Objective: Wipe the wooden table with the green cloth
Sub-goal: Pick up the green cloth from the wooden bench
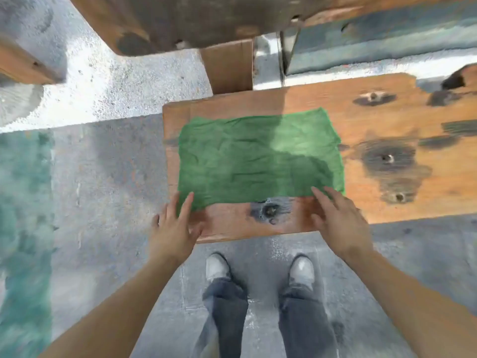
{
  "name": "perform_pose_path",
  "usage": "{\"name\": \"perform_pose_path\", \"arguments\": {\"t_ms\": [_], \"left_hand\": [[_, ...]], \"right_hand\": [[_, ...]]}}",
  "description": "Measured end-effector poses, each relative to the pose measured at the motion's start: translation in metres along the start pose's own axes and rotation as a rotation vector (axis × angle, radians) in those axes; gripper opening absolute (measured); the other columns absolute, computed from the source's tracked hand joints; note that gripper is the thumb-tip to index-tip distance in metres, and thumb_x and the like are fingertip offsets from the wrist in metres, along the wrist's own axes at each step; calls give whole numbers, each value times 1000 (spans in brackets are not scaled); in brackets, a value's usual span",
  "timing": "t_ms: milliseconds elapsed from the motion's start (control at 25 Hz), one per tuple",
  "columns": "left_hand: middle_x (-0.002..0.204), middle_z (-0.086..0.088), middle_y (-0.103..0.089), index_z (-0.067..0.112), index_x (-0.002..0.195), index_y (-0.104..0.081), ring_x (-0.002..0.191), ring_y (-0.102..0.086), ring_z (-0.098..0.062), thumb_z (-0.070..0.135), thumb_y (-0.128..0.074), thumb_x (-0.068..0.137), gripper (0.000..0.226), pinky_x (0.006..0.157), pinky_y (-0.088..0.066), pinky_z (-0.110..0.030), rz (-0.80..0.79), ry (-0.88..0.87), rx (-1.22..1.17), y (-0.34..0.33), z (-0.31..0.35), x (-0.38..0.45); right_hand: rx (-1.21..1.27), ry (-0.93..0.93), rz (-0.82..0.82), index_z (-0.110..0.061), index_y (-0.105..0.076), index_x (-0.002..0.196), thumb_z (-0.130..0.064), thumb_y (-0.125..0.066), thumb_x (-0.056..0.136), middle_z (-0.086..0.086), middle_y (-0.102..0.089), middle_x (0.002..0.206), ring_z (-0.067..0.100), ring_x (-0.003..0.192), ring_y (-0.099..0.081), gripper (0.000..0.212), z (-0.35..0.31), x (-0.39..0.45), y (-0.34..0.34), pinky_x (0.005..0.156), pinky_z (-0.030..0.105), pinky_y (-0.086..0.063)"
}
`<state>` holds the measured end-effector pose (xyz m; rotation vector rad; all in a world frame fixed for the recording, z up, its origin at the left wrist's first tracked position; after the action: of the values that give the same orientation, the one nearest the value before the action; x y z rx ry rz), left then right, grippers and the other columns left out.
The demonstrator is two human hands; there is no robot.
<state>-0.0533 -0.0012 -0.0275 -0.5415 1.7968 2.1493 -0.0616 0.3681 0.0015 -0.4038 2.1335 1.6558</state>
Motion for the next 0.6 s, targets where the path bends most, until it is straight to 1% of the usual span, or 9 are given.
{"name": "perform_pose_path", "arguments": {"t_ms": [80,200,280,360,400,440,520,560,600], "left_hand": [[159,-10,-36,26,154,-38,138,-39,-39,41,-62,95,65,109,-35,-59,45,-74,-10,-18,3,18],[138,-13,-53,18,138,-56,116,-50,-42,34,-64,94,48,85,-50,-58,190,-153,31,-28,-1,34],[125,-12,-58,16,128,-61,103,-54,-40,36,-56,97,38,75,-53,-53,267,-229,32,-25,-3,34],[114,-11,-61,14,120,-63,94,-57,-38,33,-48,95,34,70,-55,-50,277,-309,54,-20,-5,40],[109,-12,-61,13,115,-63,90,-59,-38,25,-51,93,28,65,-56,-49,269,-343,94,-18,-4,43],[104,-12,-62,11,109,-64,84,-61,-38,14,-58,88,22,60,-56,-48,263,-366,140,-16,-2,43],[90,-14,-61,7,95,-64,70,-61,-38,-4,-72,75,25,50,-52,-45,245,-341,178,-5,6,46],[85,-15,-60,6,92,-62,66,-60,-38,-8,-74,73,26,49,-50,-44,245,-298,160,4,9,48],[82,-16,-59,6,92,-60,65,-59,-39,-7,-72,76,24,50,-49,-45,259,-246,127,19,14,48]], "right_hand": [[-4,1,32,-25,-36,155,-26,-56,101,5,-37,157,34,137,-39,57,6,21,-21,105,52,-39],[-20,16,113,-14,-51,145,-12,-60,97,15,-51,140,40,119,-48,49,18,47,-41,89,56,-51],[10,16,206,-7,-59,133,-2,-61,93,22,-58,123,44,104,-56,41,24,52,-41,77,56,-55],[31,11,217,-4,-63,125,5,-58,91,25,-61,115,46,93,-61,36,27,59,-37,72,53,-56],[49,10,205,-4,-64,123,6,-57,91,24,-62,113,45,91,-61,34,27,62,-34,73,52,-56],[76,5,203,-5,-66,120,4,-55,92,23,-62,111,44,90,-61,32,27,62,-32,74,51,-55],[138,-33,232,-10,-67,112,-7,-51,94,17,-62,106,41,88,-60,25,29,55,-16,76,52,-54],[163,-72,254,-14,-65,110,-14,-50,95,13,-60,104,39,87,-58,22,30,50,-8,76,50,-53],[178,-125,288,-16,-63,110,-20,-49,95,11,-58,102,37,88,-57,20,31,44,5,77,46,-51]]}}
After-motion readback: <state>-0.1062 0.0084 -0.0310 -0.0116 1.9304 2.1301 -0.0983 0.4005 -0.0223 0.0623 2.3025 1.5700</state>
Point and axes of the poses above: each hand's wrist, its own x-axis towards the middle knuckle, its own y-axis out of the back of the hand, z = x × y, the point moved 6 cm from there along x, towards the middle knuckle
